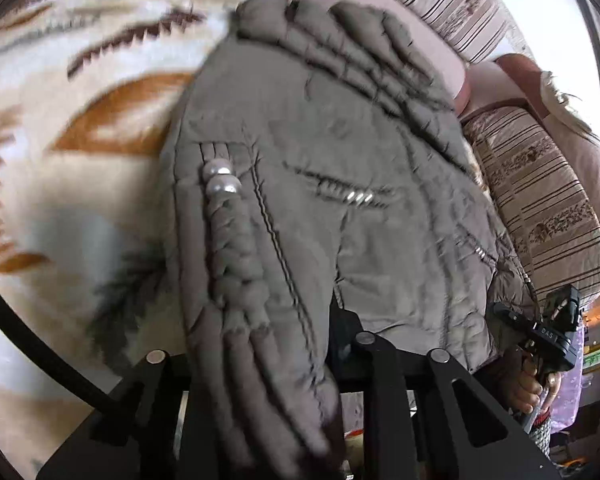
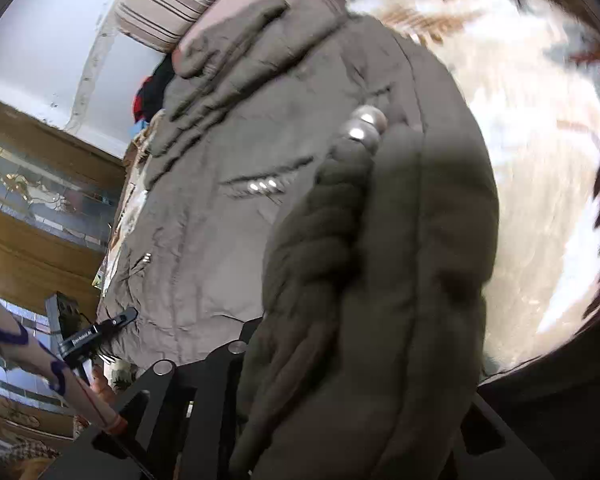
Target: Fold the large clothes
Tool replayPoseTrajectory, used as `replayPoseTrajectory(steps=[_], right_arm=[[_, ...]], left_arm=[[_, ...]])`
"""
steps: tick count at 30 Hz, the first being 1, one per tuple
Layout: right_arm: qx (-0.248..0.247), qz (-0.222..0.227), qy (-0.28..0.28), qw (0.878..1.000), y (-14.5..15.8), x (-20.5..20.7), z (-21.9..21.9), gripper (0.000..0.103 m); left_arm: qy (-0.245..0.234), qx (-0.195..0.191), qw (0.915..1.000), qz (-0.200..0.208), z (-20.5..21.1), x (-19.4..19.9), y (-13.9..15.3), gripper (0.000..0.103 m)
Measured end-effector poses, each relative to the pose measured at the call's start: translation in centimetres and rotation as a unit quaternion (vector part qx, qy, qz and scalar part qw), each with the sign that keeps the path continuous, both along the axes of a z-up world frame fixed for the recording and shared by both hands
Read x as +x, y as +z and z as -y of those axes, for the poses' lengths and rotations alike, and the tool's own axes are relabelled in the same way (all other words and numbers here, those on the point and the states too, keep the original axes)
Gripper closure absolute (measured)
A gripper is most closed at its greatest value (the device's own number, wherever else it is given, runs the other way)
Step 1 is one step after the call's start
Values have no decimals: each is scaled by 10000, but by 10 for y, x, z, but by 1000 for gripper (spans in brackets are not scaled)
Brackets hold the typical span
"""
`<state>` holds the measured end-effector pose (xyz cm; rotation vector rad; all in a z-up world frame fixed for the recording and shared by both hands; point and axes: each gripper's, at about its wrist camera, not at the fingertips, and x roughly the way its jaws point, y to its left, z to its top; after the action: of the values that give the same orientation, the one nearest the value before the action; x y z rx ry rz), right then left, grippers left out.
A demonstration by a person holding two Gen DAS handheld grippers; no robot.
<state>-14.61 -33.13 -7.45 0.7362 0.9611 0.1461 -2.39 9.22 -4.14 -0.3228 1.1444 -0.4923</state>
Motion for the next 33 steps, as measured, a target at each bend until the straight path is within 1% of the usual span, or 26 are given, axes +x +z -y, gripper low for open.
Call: replayPoseTrajectory(steps=[1, 4, 6, 7, 9, 11, 13, 14, 15, 17, 18, 20, 23, 25, 26, 28, 29, 31, 33], right_arm=[[-34, 98, -2, 9999, 8, -2, 0, 84], [-52, 590, -26, 9982, 46, -12, 4, 86], [-21, 839, 1, 9965, 65, -21, 9, 86], [16, 988, 58, 9951, 77, -26, 8, 86], [21, 1141, 212, 9932, 89, -33, 4, 86], [-40, 1083, 365, 9934, 88, -35, -2, 86], [-176, 864, 399, 9953, 81, -26, -8, 86], [-159, 697, 369, 9968, 73, -23, -6, 86], [-98, 623, 335, 9974, 69, -21, -2, 86], [28, 621, 273, 9977, 70, -16, 5, 86], [44, 656, 272, 9975, 74, -15, 6, 86], [-27, 791, 323, 9963, 89, -3, 7, 86], [-231, 984, 368, 9942, 111, 23, 6, 86], [-357, 1073, 332, 9930, 123, 39, 7, 86], [-386, 1124, 284, 9925, 131, 53, 9, 86], [-490, 1256, 178, 9907, 147, 82, 14, 86], [-595, 1324, 105, 9893, 155, 96, 16, 86], [-736, 1402, -45, 9874, 168, 125, 21, 85], [-862, 1360, -175, 9868, 175, 156, 27, 84]], left_arm=[[2, -32, 9999, 107, -1, -2, 10, 84], [28, -114, 9990, 443, -4, -8, 42, 87], [9, -166, 9978, 642, -8, -16, 60, 87], [-24, -181, 9972, 731, -9, -22, 67, 87], [-67, -148, 9967, 794, -11, -29, 73, 87], [-93, -12, 9972, 747, -7, -30, 68, 87], [-139, 230, 9976, 644, -2, -27, 58, 87], [-148, 333, 9977, 572, -1, -23, 53, 87], [-152, 355, 9978, 533, -1, -20, 52, 87], [-149, 338, 9977, 573, -1, -14, 56, 87], [-145, 357, 9971, 658, -1, -10, 62, 87], [-139, 419, 9953, 863, 2, 0, 75, 87], [-103, 454, 9928, 1106, 11, 25, 97, 87], [-60, 542, 9907, 1245, 20, 50, 112, 86], [-41, 584, 9899, 1291, 24, 61, 117, 86], [22, 708, 9881, 1365, 35, 91, 127, 86], [34, 859, 9862, 1415, 44, 113, 134, 86], [87, 1064, 9841, 1422, 57, 149, 142, 86], [214, 1081, 9858, 1266, 65, 187, 147, 86]])
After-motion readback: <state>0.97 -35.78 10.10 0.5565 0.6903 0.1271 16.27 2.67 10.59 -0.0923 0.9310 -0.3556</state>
